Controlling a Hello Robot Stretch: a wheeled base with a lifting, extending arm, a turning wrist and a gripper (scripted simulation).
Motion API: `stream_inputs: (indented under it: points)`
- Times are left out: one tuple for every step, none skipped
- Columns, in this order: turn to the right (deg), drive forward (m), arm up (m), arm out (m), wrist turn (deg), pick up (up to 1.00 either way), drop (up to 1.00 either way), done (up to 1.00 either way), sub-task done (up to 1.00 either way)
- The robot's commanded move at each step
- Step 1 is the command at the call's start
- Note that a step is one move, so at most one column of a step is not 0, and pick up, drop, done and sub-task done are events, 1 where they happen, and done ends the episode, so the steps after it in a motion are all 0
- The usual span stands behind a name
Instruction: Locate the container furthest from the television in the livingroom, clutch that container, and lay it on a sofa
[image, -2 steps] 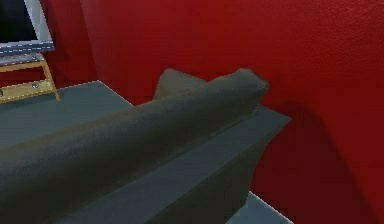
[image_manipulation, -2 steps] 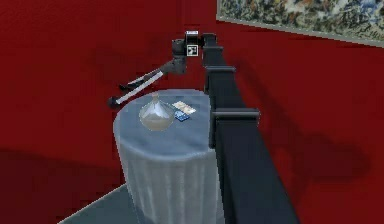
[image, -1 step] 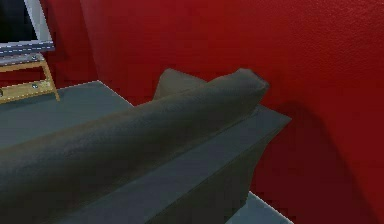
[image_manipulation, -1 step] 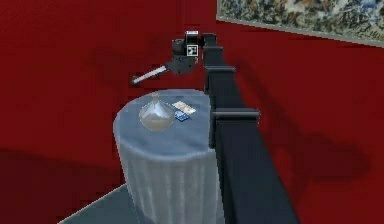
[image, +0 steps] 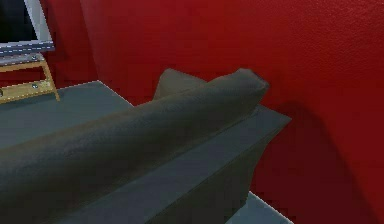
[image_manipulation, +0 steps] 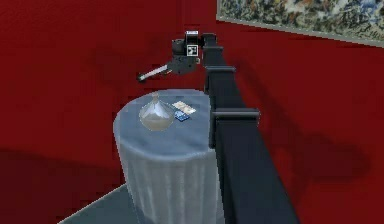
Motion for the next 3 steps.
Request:
stream_inputs:
  points:
    - [0.0, 0.00, -0.26, 0.00, 0.0, 0.00, 0.00, 0.00, 0.00]
    - [0.0, 0.00, 0.00, 0.00, 0.0, 1.00, 0.00, 0.00, 0.00]
    - [0.0, 0.00, 0.10, 0.00, 0.0, 0.00, 0.00, 0.00, 0.00]
